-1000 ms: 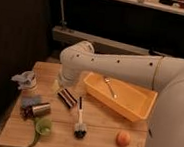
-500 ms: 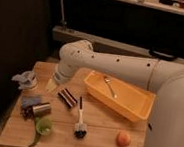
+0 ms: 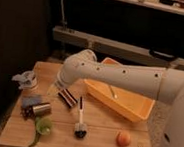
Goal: Place sponge in plastic cup
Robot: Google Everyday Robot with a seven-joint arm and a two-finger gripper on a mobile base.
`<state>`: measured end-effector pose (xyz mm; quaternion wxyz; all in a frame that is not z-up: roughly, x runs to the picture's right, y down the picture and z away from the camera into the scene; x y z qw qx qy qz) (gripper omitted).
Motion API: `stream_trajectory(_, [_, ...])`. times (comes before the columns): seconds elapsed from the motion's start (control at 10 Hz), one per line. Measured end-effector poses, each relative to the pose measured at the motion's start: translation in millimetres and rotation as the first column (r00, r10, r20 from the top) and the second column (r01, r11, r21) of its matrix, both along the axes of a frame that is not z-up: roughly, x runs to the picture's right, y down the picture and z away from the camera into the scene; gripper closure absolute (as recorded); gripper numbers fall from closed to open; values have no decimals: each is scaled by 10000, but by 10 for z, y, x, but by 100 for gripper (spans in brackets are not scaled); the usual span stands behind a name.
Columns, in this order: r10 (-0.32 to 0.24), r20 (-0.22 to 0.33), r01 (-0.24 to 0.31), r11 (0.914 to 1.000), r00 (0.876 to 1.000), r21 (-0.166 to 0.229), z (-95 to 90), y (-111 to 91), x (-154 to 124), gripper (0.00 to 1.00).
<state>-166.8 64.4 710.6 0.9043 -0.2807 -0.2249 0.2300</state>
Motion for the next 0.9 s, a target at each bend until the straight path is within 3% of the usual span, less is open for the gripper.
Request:
stream_trajectory(0.2, [-983,968,867,9892,9904,1180,11,5,4,35])
stream_trajectory(0.3, [-1421,1321,1182,9777,9810,1736,10,1,7,35])
stream_trajectory(0.4, [-1650,1472,1334,9699,9752,2037,12,-4,28,35])
stream_trajectory(0.5, [-1778,1501,1440,9665,9725,2123,7,-9,28,35])
stream_trajectory(0.6, [-1806,1543,1490,9691,9714,1965,17,-31,3,35])
stream_trajectory(0.7, [-2154,1721,1827,9652,9612,1873,47,-84,-80,35])
stream_trajectory(0.8, [-2701,2014,2301,9521,9415,2016,87,-133,-183,35])
stream_trajectory(0.9, [-3329,2372,2790,9314,9127,2336,135,-190,-297,35])
